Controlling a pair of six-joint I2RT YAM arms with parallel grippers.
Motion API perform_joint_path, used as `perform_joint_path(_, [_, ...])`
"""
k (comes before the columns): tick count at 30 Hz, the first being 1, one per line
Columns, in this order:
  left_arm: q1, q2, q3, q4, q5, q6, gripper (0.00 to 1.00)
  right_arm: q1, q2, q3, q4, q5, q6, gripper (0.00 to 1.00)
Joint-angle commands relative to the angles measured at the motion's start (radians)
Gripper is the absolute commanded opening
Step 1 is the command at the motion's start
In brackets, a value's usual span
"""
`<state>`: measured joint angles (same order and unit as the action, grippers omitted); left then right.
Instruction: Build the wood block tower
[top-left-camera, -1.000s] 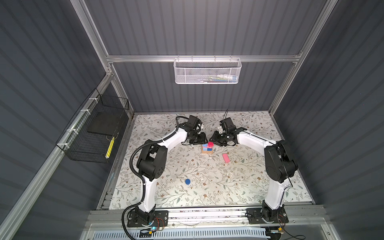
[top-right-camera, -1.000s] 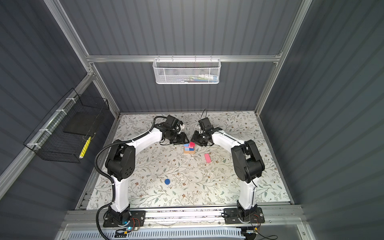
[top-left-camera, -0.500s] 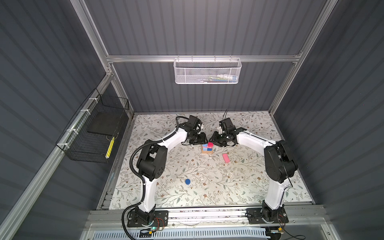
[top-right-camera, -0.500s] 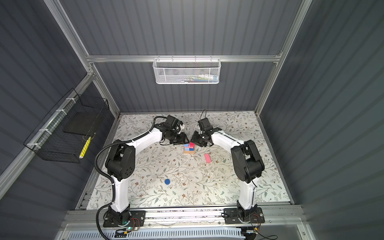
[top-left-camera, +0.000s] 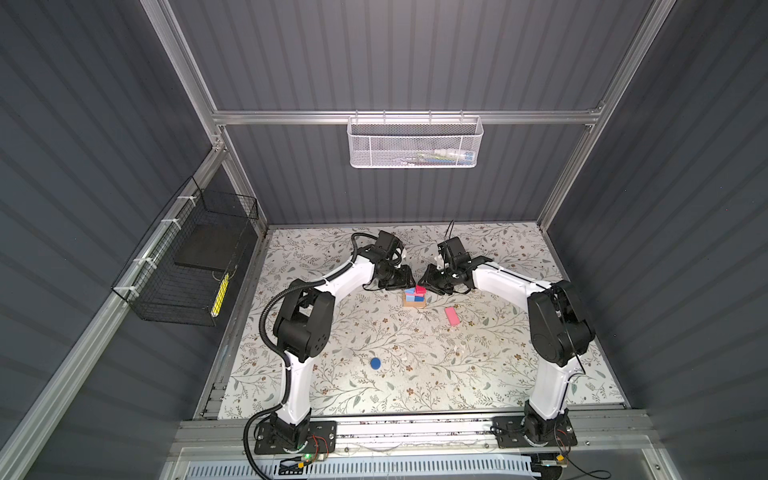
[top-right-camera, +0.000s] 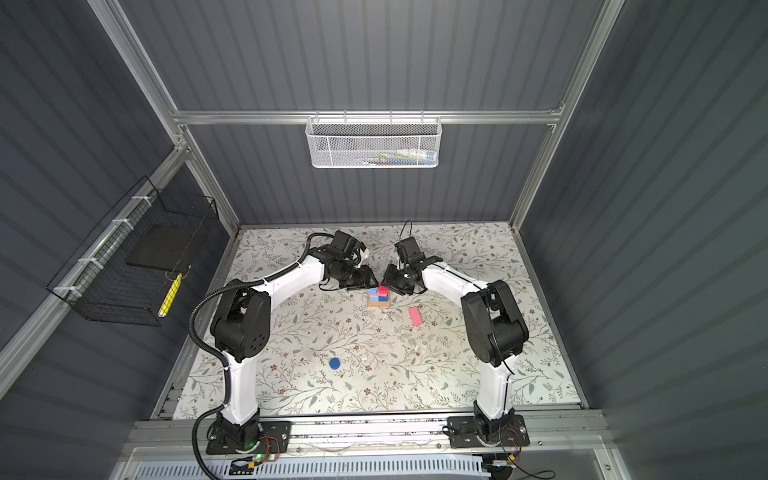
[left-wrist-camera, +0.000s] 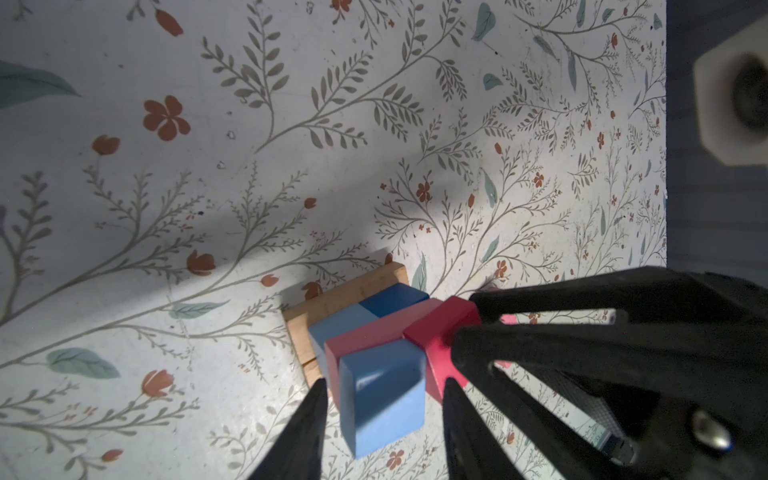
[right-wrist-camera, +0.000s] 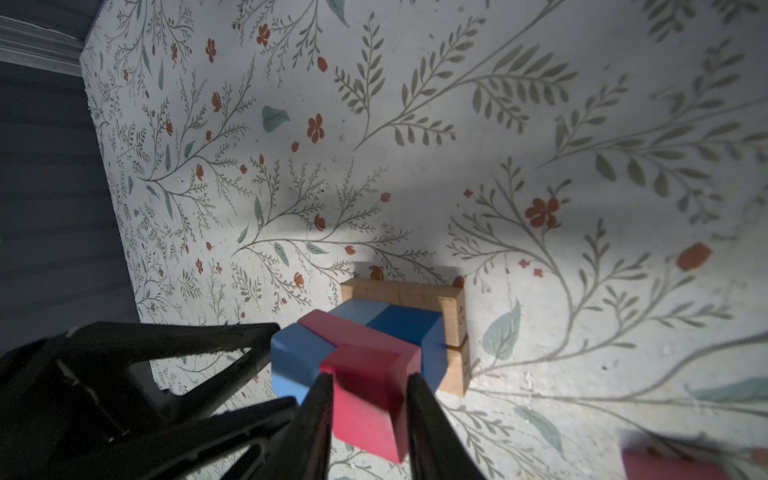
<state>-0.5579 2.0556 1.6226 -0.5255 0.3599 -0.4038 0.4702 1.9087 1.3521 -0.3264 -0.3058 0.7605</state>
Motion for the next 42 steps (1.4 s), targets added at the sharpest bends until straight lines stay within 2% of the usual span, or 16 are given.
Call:
perform_joint_path(1, [-0.007, -0.022, 0.022, -0.032, -0.001, -0.013, 0.44, 0.006, -0.025, -0.017, -0.025, 0.017, 0.007, 0.32])
perform_joint_path(23, [-0.007, -0.029, 0.023, -0.028, 0.013, -0.028, 0.33, 0.011, -0.041, -0.023, -0.025, 0.019, 0.008, 0.29])
perform_joint_path(38, [-0.010, -0.031, 0.022, -0.026, 0.019, -0.041, 0.34, 0.018, -0.041, -0.022, -0.027, 0.017, 0.013, 0.29])
perform_joint_path(42, [-0.010, -0.031, 0.021, -0.026, 0.019, -0.045, 0.42, 0.016, -0.042, -0.024, -0.030, 0.023, 0.013, 0.31])
